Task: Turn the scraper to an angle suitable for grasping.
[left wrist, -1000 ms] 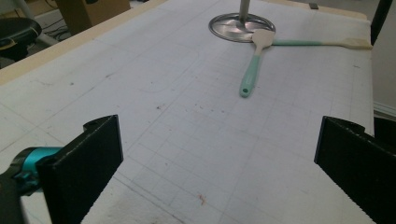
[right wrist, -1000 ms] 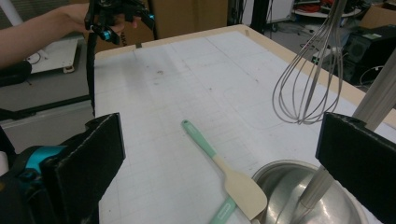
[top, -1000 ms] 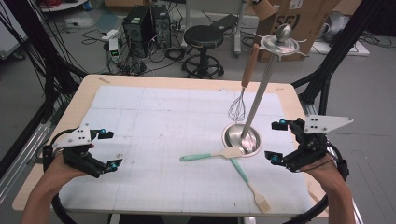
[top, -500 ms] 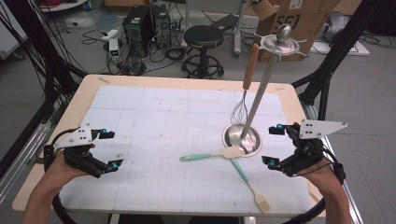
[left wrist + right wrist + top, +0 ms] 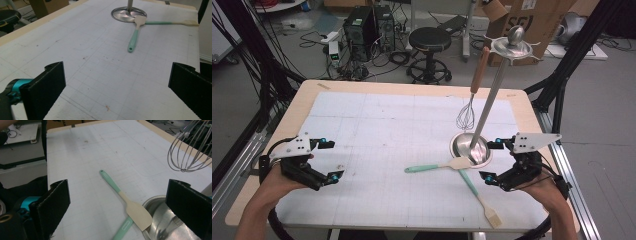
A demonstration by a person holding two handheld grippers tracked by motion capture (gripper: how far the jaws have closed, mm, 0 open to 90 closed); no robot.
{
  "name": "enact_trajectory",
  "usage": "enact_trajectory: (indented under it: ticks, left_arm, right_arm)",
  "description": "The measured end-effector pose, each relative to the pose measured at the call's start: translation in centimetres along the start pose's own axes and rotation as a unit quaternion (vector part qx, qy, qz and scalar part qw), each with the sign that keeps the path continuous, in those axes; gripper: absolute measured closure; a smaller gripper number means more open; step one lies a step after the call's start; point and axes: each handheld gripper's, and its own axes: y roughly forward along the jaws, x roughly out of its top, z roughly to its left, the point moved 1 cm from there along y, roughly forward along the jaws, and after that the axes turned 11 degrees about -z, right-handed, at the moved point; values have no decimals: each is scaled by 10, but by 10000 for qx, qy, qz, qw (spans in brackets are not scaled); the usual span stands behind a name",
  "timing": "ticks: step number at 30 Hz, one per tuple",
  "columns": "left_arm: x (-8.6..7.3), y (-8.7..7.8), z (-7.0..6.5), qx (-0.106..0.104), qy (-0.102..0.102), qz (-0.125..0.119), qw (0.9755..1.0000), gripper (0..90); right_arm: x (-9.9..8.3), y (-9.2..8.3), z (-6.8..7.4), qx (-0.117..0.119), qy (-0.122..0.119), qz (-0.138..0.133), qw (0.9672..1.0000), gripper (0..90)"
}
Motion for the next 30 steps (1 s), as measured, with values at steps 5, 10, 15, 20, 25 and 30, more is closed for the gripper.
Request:
enact_trajectory:
  ticks: [5,10,15,20,25,30]
  left_arm:
    - [0,0,0,0,-8,-9,10000,17]
    - [0,0,1,-7,3,2,10000,17]
    - [0,0,1,-9,0,-1,10000,17]
    - [0,0,1,-11,-4,-3,10000,17]
    - [0,0,1,-10,-3,2,10000,17]
    - [0,1,0,-25,4,1,10000,17]
  right_arm:
    - [-1,12,2,51,-189,139,9997,158]
    - [-2,23,5,161,-269,301,9991,168]
    - [0,31,4,186,-204,402,9988,254]
    - [-1,44,6,237,-94,605,9978,394]
    - [-5,59,5,216,-102,926,9954,533]
    - [-8,71,4,186,-75,1244,9920,622]
